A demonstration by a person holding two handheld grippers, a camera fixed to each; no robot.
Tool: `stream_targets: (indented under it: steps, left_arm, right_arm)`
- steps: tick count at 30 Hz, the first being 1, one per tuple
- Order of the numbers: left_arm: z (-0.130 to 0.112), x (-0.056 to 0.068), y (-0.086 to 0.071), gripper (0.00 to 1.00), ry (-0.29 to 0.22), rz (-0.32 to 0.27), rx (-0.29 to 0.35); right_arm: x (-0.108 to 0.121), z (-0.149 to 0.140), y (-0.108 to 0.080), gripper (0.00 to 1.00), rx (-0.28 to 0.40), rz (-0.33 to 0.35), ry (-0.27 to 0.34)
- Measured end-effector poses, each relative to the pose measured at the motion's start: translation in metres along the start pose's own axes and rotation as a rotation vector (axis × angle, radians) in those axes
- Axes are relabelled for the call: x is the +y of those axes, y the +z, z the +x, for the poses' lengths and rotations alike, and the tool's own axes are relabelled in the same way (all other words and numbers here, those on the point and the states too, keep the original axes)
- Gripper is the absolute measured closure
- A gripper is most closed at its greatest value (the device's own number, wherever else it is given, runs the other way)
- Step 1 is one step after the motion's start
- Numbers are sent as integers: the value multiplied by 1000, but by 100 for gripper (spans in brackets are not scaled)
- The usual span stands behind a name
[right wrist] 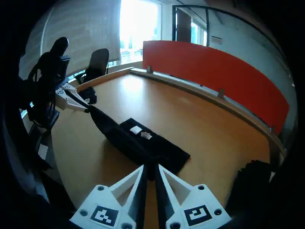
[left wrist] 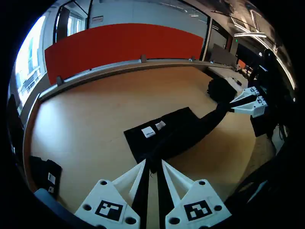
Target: Fold towel
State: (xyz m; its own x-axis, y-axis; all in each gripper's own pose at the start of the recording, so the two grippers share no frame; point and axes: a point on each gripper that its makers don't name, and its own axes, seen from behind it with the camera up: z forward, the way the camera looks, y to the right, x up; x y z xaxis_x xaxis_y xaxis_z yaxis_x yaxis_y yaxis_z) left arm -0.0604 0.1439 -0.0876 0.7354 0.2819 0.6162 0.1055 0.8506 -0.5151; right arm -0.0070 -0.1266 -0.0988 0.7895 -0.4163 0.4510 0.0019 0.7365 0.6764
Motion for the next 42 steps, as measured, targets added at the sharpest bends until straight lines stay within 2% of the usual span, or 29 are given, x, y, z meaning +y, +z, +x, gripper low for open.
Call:
stream_targets:
  steps: [8,23,42]
  left_arm:
    - [-6,-4,15,87,-13,1,-22]
    - [-2,-16,43,87,-20,7,-43]
    - [0,-32,78,87,-3,16,-67]
  right_arm:
    - [4,-10,16,87,-28,6,20]
    - [21,-18,44,87,-71,7,5]
    - [46,-23,76,87,-107,4,13]
